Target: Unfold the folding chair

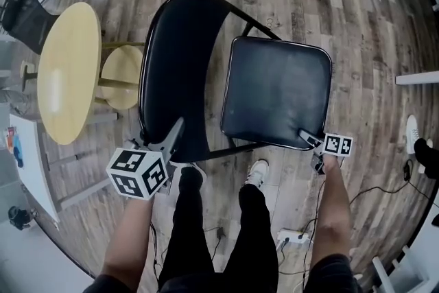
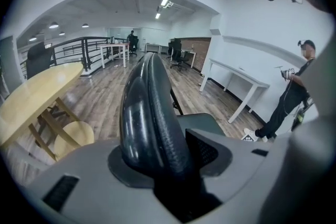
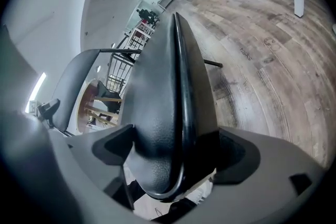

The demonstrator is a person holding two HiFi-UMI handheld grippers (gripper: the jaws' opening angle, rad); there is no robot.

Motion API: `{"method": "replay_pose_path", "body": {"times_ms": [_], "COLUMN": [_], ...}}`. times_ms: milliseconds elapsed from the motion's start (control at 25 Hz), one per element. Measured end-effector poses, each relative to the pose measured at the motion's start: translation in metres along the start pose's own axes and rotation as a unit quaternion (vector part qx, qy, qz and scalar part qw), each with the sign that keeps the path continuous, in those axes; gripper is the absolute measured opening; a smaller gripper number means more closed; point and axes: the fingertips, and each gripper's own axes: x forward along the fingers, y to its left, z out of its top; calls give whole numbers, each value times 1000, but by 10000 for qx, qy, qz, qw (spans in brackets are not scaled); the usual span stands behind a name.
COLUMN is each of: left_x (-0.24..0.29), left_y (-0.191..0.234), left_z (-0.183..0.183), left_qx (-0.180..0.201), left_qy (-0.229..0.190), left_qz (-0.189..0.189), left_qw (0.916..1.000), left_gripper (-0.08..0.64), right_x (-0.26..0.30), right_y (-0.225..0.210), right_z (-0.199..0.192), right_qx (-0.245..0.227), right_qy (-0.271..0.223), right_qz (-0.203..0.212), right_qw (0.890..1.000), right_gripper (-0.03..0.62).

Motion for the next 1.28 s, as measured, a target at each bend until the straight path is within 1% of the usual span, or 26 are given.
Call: {"method": "replay_pose_path", "body": {"times_ms": [80, 200, 240, 320, 400, 480, 520, 600, 680, 720, 760, 800, 840, 880, 920, 960, 1000, 1040, 1080, 1200, 1280], "left_x": [2, 3, 3, -4, -22, -46, -59, -85, -107, -117, -126, -134, -142, -151, -161, -173, -185, -198, -212, -251, -281], "left_y": [-5, -5, -4, -3, -1, 3, 6, 9, 5, 0, -6, -12, -18, -24, -30, -36, -43, -49, -57, -90, -106], "left_z": [0, 1, 2, 2, -1, -5, -7, -9, -7, -4, -1, 2, 3, 4, 4, 4, 4, 2, -2, -22, -31], "left_qx": [22, 74, 115, 180, 74, -131, -215, -328, -367, -346, -304, -253, -207, -176, -171, -188, -209, -208, -173, 16, 27], "left_qy": [-29, -53, -64, -127, -248, -392, -475, -636, -808, -912, -1019, -1112, -1186, -1246, -1306, -1374, -1444, -1514, -1584, -1744, -1819], "left_qz": [0, 1, 18, 67, 86, 153, 230, 399, 434, 398, 342, 284, 239, 213, 195, 155, 75, -38, -162, -505, -660], "left_qw": [10000, 10000, 9999, 9997, 9996, 9990, 9984, 9966, 9951, 9944, 9937, 9931, 9924, 9918, 9911, 9902, 9893, 9882, 9871, 9834, 9811], "left_gripper": [187, 189, 196, 235, 260, 288, 288, 287, 285, 284, 282, 268, 236, 205, 154, 70, 24, 7, 6, 6, 6], "right_x": [0, -3, -6, -16, -35, -65, -83, -116, -140, -150, -160, -169, -179, -191, -203, -216, -227, -235, -241, -276, -301], "right_y": [-4, -7, -8, -10, -10, -8, 0, 38, 100, 133, 165, 196, 227, 257, 285, 312, 337, 359, 379, 426, 459], "right_z": [-1, 3, 5, 7, 10, 20, 25, 24, 13, 7, 2, -3, -10, -18, -26, -34, -42, -52, -62, -96, -114], "right_qx": [-23, -241, -325, -444, -506, -716, -863, -1195, -1681, -1950, -2190, -2388, -2563, -2734, -2904, -3058, -3185, -3278, -3320, -3227, -3237], "right_qy": [-30, -62, -62, -109, -352, -895, -1220, -1698, -1887, -1961, -2054, -2159, -2263, -2368, -2490, -2634, -2784, -2914, -3019, -3288, -3472], "right_qz": [94, 143, 125, 62, -108, -537, -782, -1084, -1153, -1182, -1228, -1286, -1356, -1458, -1595, -1745, -1872, -1962, -2025, -2165, -2190], "right_qw": [9999, 9996, 9994, 9989, 9980, 9920, 9857, 9722, 9606, 9537, 9459, 9380, 9299, 9208, 9101, 8981, 8865, 8770, 8704, 8607, 8525], "right_gripper": [439, 437, 439, 437, 437, 437, 437, 436, 431, 417, 376, 313, 260, 230, 157, 89, 43, 17, 17, 15, 15]}}
